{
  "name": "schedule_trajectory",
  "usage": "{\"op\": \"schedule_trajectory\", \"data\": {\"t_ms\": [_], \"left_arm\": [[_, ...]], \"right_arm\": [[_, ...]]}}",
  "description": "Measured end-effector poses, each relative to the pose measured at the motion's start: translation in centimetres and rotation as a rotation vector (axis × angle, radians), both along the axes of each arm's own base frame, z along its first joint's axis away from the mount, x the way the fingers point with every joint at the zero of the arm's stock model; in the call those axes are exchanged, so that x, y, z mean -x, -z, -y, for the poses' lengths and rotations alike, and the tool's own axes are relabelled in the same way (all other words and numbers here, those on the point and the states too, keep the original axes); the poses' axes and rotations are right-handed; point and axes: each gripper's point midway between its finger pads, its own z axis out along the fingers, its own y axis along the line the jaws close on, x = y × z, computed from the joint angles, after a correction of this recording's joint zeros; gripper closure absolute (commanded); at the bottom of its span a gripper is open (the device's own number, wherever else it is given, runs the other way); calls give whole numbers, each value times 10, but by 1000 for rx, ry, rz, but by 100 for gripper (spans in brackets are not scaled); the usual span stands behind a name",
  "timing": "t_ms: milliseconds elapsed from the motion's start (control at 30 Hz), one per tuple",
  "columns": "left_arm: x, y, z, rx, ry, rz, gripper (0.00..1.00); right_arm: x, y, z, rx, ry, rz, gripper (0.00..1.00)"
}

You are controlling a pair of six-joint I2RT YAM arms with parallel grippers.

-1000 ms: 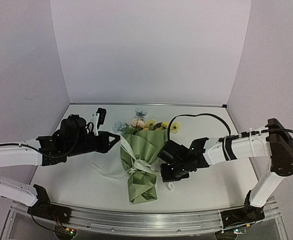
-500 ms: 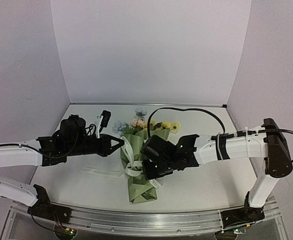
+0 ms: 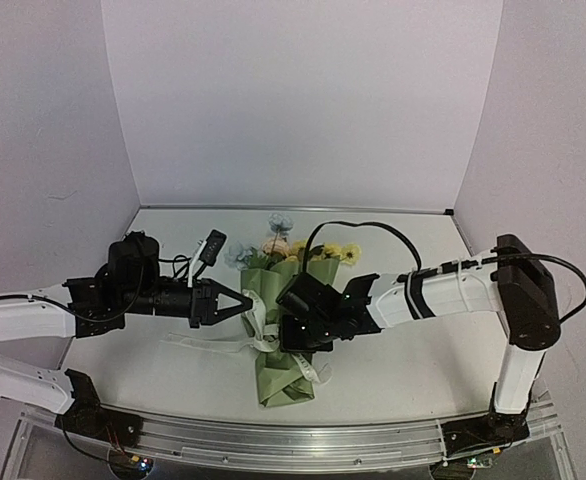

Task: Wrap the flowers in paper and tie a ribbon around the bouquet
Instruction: Cross the half-tied ribbon over the folded bouquet.

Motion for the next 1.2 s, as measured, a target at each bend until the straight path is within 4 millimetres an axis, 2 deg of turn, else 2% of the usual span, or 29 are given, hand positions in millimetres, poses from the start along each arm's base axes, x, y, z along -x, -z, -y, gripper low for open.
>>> {"op": "schedule_trajectory", "data": {"t_ms": [200,433,567,667,933,1067,1200], "left_arm": [[21,3,6,8,132,-28,100],[28,37,12,-71,191,-116,100],[29,52,13,-104,197,-160,100],[30,65,12,-135,195,-194,100],[28,107,11,-244,168,-305,100],[25,120,8,-283,143,-326,100],[23,120,5,-294,117,-328,97]], "right_arm": [[-11,10,7,-24,77,-18,94],[-21,16,15,-35,131,9,89],[-26,14,16,-41,149,36,83],[-29,13,16,-47,160,51,82],[-29,-4,25,-66,174,93,80],[-29,-17,24,-84,173,117,83],[-28,-18,24,-79,163,125,93]]}}
